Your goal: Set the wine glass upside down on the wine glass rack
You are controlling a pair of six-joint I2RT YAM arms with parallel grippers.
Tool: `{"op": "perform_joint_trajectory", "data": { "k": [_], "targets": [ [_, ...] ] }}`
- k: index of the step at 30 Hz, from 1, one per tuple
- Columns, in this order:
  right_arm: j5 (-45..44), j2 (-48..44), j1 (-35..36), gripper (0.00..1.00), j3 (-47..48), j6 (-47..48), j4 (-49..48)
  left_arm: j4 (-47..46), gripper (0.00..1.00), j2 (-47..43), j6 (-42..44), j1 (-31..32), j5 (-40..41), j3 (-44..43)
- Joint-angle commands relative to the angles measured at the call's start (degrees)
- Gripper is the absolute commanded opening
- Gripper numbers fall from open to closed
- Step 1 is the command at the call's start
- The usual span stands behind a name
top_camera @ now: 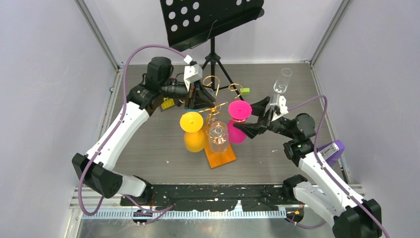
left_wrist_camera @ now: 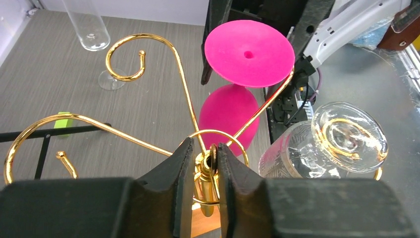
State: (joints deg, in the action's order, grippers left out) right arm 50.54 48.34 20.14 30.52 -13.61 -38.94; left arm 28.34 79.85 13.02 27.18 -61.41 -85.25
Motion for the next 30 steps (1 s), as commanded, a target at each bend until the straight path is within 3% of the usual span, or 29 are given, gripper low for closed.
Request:
{"op": "perform_joint_trajectory", "data": {
  "k": [1, 8, 13, 22, 30],
  "targets": [
    [-4.83, -3.03, 0.25, 0.77, 0.39, 2.59, 3.37, -3.88, 0.26, -0.81, -3.2, -1.87, 5.65, 1.3],
    [-8.75, -6.2, 0.25, 0.84, 0.37, 4.29, 8.0, -9.16, 0.53, -2.05, -7.74, -1.87, 5.78, 1.48],
    [-12.05, -8.16, 0.22, 0.86, -0.05, 5.03, 9.97, -12.15, 0.79, -3.3, -9.84, -1.87, 6.93, 1.98],
    [-20.51, -13.19, 0.17, 0.87, -0.71, 5.98, 13.51, -14.01, 0.85, -5.68, -10.97, -1.87, 8.68, 2.78],
    [-27.27, -18.59, 0.16, 0.88, 0.42, 8.43, 23.05, -14.84, 0.85, -7.57, -11.55, -1.87, 9.52, 4.13]
  ]
}}
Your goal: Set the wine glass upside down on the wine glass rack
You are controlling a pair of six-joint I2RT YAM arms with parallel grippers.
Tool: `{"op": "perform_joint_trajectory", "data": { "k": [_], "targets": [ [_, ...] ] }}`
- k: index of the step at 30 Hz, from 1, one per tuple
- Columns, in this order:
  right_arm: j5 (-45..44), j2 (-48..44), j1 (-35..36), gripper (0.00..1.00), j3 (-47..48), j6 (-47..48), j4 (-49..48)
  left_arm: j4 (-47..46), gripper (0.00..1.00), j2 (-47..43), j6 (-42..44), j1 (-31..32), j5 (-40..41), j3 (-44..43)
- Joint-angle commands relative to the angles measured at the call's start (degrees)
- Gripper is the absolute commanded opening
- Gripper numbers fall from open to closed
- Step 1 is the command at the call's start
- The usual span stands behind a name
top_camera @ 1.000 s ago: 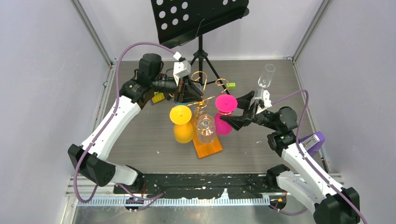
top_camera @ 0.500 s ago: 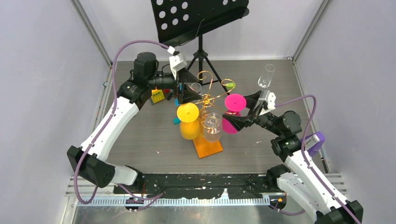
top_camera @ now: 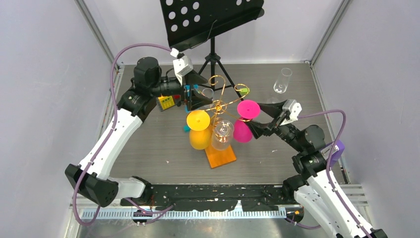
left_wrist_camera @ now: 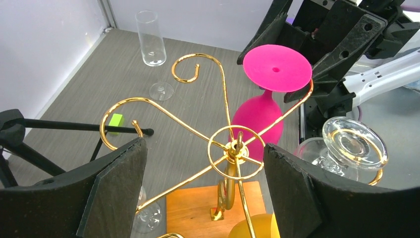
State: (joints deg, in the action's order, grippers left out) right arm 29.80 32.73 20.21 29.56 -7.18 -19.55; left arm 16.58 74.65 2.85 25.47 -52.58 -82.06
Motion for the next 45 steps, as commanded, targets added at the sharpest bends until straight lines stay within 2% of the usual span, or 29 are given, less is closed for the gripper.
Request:
{"op": "perform_joint_trajectory", "data": {
  "k": [1, 8, 18, 31, 34, 38, 43, 45],
  "targets": [
    [-7.9, -4.35, 0.1, 0.88, 1.73, 2.48, 5.89, -3.31, 0.86, -2.84, -1.58, -0.16, 0.76, 1.3],
    [-19.7, -10.05, 0.05, 0.87, 1.81, 2.34, 14.95, -3.45, 0.86, -7.01, -1.12, -0.16, 4.87, 3.63],
    [-32.58, -13.17, 0.1, 0.87, 0.27, -7.49, 18.82, -2.38, 0.88, -7.81, -6.98, -0.16, 13.76, 1.53],
    [-61.31, -20.29, 0.1, 0.87, 10.77, -11.15, 42.37, -1.65, 0.88, -8.75, -11.48, -0.16, 21.32, 1.03],
    [-68.82, -17.06, 0.09, 0.89, 14.05, -14.36, 45.78, -0.86, 0.88, -8.84, -13.22, -0.16, 23.87, 1.31],
    [-73.13, -9.5, 0.1, 0.89, 19.42, -17.47, 48.22, 2.48, 0.89, -9.08, -14.78, -0.16, 28.23, 0.35],
    [-71.48, 2.08, -0.64, 0.92, 26.74, -17.52, 47.96, 6.64, 0.91, -9.51, -14.46, -0.16, 32.52, -0.8],
    [-65.76, 7.12, -2.78, 0.94, 29.34, -17.64, 48.0, 6.36, 0.92, -10.14, -14.39, -0.16, 33.17, -0.11]
  ]
}}
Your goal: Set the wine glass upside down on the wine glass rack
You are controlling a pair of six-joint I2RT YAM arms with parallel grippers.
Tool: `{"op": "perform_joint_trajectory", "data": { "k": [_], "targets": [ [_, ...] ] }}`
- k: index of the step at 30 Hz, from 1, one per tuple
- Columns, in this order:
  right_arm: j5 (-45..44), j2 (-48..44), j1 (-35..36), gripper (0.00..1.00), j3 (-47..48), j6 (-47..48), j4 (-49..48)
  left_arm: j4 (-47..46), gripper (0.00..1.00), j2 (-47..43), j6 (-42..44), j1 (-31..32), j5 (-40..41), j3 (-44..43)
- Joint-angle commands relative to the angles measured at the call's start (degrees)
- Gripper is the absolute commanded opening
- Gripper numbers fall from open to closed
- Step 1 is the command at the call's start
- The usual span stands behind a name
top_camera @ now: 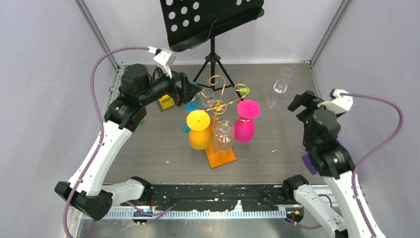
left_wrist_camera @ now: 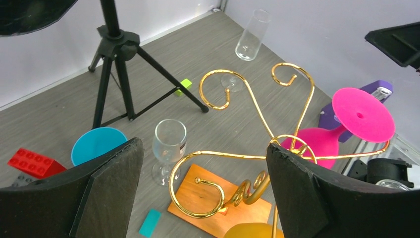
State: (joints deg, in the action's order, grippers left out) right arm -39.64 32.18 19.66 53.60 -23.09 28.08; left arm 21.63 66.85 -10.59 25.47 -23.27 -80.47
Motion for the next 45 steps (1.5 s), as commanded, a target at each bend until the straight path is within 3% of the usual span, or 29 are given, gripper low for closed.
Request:
{"op": "perform_joint_trajectory", "data": {
  "k": [1, 8, 12, 23, 30, 35, 45],
  "targets": [
    [5.88, 10.69, -4.8, 0.94, 6.69, -2.02, 0.35, 1.1, 0.92, -2.67, -0.88, -0.16, 3.99, -1.26],
    [31.16, 21.79, -22.64, 0.94, 9.79, -8.15, -2.91, -0.07, 0.93, -5.03, -1.42, -0.16, 4.14, 1.83],
    [38.49, 29.62, -29.09, 0.9, 14.37, -9.13, -3.22, -0.13, 0.93, -5.34, -2.55, -0.21, 4.17, 2.17],
    [50.39, 48.87, -32.66, 0.83, 36.4, -2.42, 5.56, 3.1, 0.93, -6.39, -1.88, -0.16, 5.0, 1.31],
    [56.09, 60.11, -32.68, 0.66, 50.55, 0.84, 13.88, 4.1, 0.93, -7.1, -1.9, -0.16, 5.58, 1.97],
    [58.2, 65.19, -32.54, 0.56, 54.42, 2.58, 17.35, 4.23, 0.93, -7.11, -1.48, -0.16, 6.1, 2.02],
    [56.18, 69.53, -31.18, 0.49, 57.85, 6.68, 21.05, 4.12, 0.93, -5.89, -1.32, -0.16, 5.97, 1.41]
  ]
}}
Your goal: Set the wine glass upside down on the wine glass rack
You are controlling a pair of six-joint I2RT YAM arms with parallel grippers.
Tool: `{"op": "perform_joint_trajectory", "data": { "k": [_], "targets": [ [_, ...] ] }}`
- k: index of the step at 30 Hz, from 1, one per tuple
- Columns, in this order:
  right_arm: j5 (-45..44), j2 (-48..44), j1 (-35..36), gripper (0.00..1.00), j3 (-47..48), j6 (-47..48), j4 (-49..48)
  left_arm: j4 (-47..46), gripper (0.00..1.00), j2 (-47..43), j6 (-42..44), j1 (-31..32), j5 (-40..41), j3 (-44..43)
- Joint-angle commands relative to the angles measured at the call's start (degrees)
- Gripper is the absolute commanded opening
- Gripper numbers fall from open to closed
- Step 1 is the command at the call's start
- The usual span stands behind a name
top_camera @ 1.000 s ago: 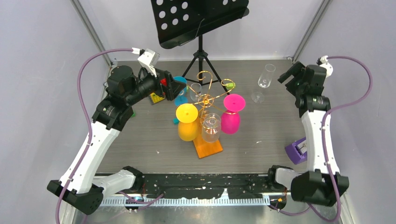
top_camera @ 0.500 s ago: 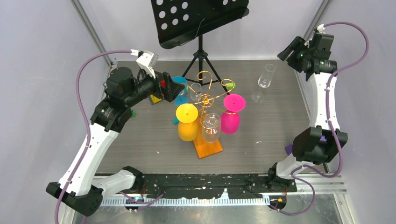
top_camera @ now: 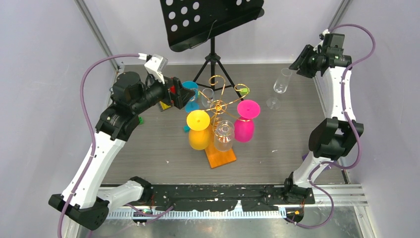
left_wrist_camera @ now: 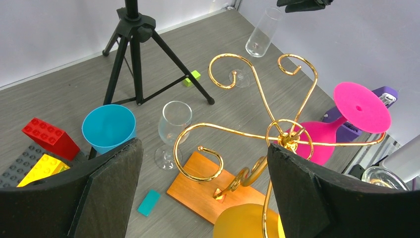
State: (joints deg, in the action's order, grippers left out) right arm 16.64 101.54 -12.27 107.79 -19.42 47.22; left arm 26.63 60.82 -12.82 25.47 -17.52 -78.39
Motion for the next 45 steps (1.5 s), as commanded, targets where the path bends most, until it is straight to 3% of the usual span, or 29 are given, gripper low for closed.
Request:
{"op": "perform_joint_trajectory", "data": {
  "k": [1, 21, 30, 38, 45],
  "targets": [
    [-0.37, 0.51, 1.09, 0.48, 3.84, 3.31, 2.26, -0.96, 0.93, 0.16, 0.87, -0.16, 0.12, -0.65],
    [-8.61, 6.64, 4.03, 0.38, 11.87, 7.59, 7.52, -0.71, 0.94, -0.29, 1.8, -0.16, 0.11, -0.1],
    [-12.29, 7.24, 6.89, 0.25, 13.61, 10.93, 9.18, -0.7, 0.94, -0.46, 2.01, -0.16, 0.23, 0.11],
    [-14.54, 6.66, 8.72, 0.21, 14.63, 12.92, 11.56, -0.57, 0.94, -0.48, 2.0, -0.16, -0.13, 0.14],
    [-14.61, 5.18, 8.89, 0.11, 14.94, 13.48, 12.42, -0.59, 0.94, -0.23, 1.7, -0.21, -0.6, -0.1]
  ]
}}
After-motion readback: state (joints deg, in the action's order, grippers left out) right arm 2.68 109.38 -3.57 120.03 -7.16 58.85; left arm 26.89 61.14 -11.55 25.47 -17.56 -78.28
